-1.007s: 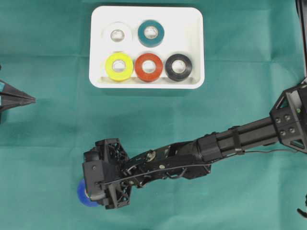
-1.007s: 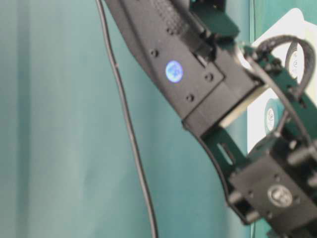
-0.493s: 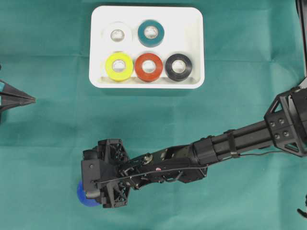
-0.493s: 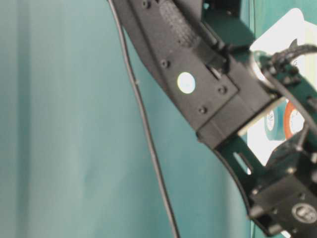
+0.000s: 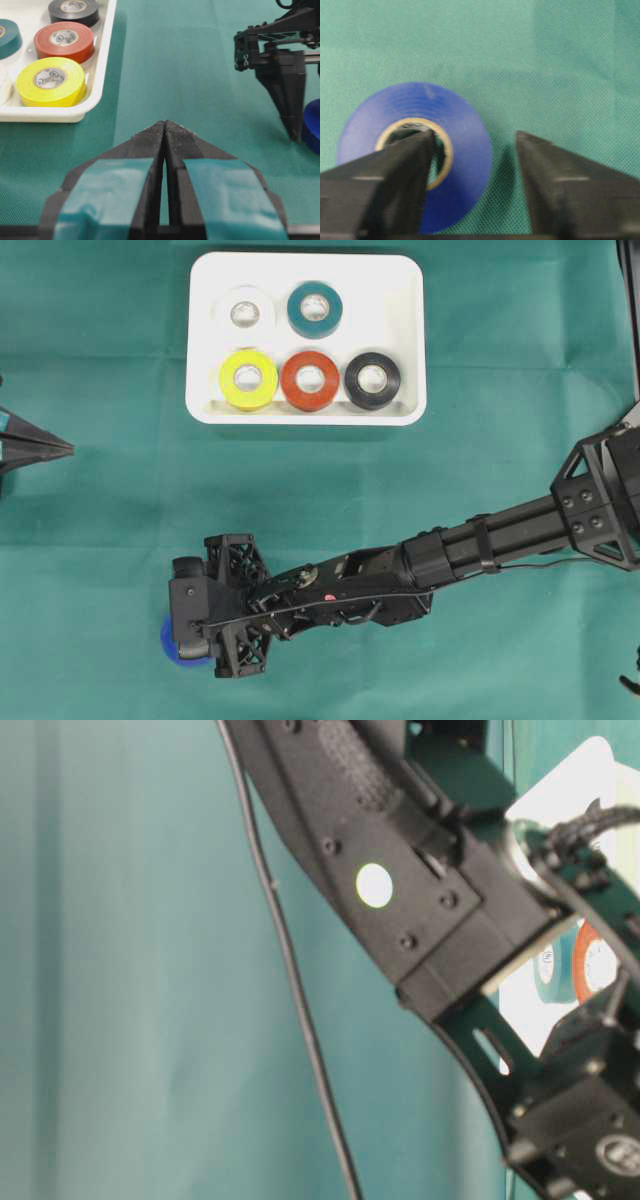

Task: Put the tape into the white case with the right arm.
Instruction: 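Lower the right gripper onto the blue tape and close it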

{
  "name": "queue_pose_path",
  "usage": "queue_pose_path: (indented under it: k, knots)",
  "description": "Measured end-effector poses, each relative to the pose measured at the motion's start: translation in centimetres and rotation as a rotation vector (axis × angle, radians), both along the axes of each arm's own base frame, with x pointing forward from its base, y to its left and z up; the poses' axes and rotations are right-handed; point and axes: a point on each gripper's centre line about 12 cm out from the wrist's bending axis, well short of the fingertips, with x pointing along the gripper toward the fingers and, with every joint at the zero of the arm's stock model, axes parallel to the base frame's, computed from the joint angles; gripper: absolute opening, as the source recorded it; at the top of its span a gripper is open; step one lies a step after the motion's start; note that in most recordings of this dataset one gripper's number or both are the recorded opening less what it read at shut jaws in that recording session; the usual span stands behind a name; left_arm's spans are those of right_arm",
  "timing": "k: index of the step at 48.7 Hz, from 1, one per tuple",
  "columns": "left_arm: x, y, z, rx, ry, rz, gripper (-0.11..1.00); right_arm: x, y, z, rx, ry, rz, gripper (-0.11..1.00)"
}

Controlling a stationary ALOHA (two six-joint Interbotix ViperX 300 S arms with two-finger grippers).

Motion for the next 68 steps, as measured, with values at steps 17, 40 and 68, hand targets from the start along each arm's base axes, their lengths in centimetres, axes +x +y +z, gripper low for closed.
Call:
queue_pose_path:
  k: [17, 40, 68]
  knots:
    - [0.0, 0.0, 0.1, -0.002, -0.002, 0.002, 0.0, -0.1, -0.2, 0.1, -0.012, 0.012, -0.01, 0.04]
    - [0.0, 0.0, 0.0, 0.0, 0.0, 0.002, 0.0, -1.2, -1.5, 4.7, -0.12, 0.031, -0.04, 0.02]
    - [0.0, 0.0, 0.1, -0.002, -0.002, 0.002, 0.0, -1.2, -2.1, 5.6, -0.144, 0.023, -0.049, 0.02]
